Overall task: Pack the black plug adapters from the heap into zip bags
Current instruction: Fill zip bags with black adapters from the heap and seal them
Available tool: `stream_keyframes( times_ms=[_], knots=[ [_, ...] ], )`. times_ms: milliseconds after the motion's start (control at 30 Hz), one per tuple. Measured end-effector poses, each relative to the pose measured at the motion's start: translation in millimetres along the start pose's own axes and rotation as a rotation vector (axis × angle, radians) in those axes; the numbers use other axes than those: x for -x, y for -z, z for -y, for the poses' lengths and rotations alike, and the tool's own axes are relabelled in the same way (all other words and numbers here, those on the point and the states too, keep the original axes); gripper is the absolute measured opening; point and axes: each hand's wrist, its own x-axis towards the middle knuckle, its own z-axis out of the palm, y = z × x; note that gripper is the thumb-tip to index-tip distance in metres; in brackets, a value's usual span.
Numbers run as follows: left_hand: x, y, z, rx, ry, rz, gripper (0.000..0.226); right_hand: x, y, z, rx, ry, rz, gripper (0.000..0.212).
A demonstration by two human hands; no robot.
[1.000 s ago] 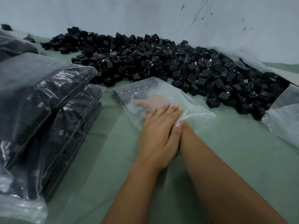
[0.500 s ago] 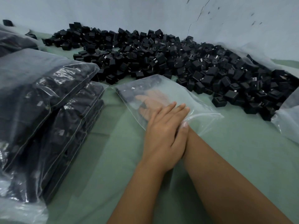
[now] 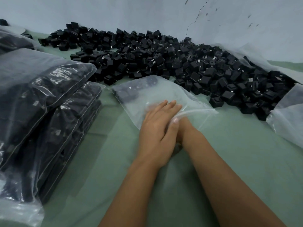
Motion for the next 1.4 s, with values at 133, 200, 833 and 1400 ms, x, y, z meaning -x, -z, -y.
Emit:
stream_keyframes(
  times_ms=[133, 200, 833, 1400],
  knots=[
    [-1.8, 2.5, 3.5, 0.049, 0.154, 0.081, 0.044, 23.3, 13.5, -23.3, 0.17, 0.241, -0.254, 0.024],
    [-1.7, 3.5, 5.7, 0.062, 0.252, 0.152, 0.048, 30.4, 22.7, -36.2, 0.225, 0.336, -0.557, 0.024],
    [-3.4, -1.2, 13.5, -0.318, 0.245, 0.35, 0.062, -14.8, 69.0, -124.8, 0.29, -0.578, -0.49, 0.054],
    [-1.2, 24.0, 13.5, -0.093, 0.291, 0.259, 0.051, 71.5, 19.1, -32.5, -0.231, 0.211, -0.898, 0.031]
  ],
)
